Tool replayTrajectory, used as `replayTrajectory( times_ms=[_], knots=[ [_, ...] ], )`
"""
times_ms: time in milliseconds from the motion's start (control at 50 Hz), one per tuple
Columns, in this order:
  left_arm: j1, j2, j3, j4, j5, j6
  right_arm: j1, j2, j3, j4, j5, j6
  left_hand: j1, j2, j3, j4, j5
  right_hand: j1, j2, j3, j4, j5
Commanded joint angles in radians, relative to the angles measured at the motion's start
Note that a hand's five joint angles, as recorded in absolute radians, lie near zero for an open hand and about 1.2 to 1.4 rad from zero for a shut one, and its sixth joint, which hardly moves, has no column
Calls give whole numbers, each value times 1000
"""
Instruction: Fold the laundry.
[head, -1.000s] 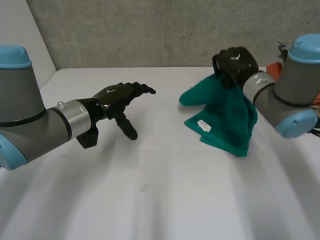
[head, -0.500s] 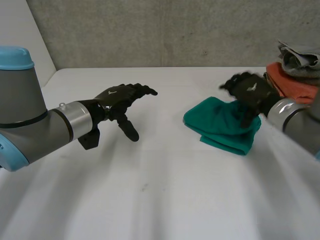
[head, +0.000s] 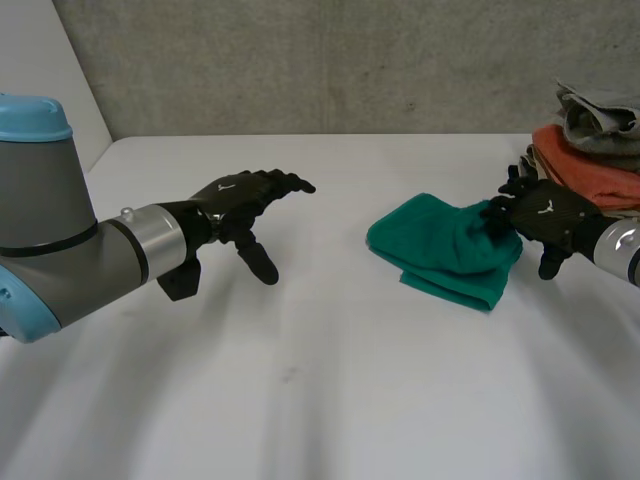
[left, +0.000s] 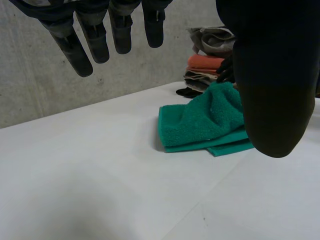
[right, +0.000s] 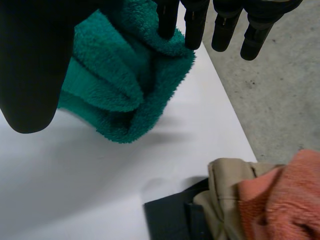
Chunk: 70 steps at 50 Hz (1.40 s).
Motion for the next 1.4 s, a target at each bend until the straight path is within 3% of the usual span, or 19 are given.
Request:
replayTrajectory(
  times_ms=[20,300,600,760,860,1100,1400],
  knots=[
    [-1,-16,5,0,0,0,1,44,-11,-114,-19,106,-13,-26,-17,-7,-42,-39,-28,-30,-29,-40],
    [0,-30,13,2,0,0,9,-17,-17,-192,-17,381,-13,-26,-17,-7,-42,-39,-28,-30,-29,-40],
    [2,-30,11,2,-2,0,43,142,-123,-105,-60,210,-13,-26,-17,-7,-42,-39,-28,-30,-29,-40],
    [5,-35,13,2,0,0,-12,113,-56,64,-129,-25,-13,-26,-17,-7,-42,-39,-28,-30,-29,-40],
    [2,-38,13,2,-2,0,-38,98,-5,64,-145,-78,-13,-26,-17,-7,-42,-39,-28,-30,-29,-40],
    [5,-38,13,2,0,-3,-22,143,18,-46,-158,-7,-13,-26,-17,-7,-42,-39,-28,-30,-29,-40],
    [8,-38,13,2,1,-3,55,147,-8,-233,-108,151,-13,-26,-17,-7,-42,-15,-4,-7,-5,-17]
  ],
)
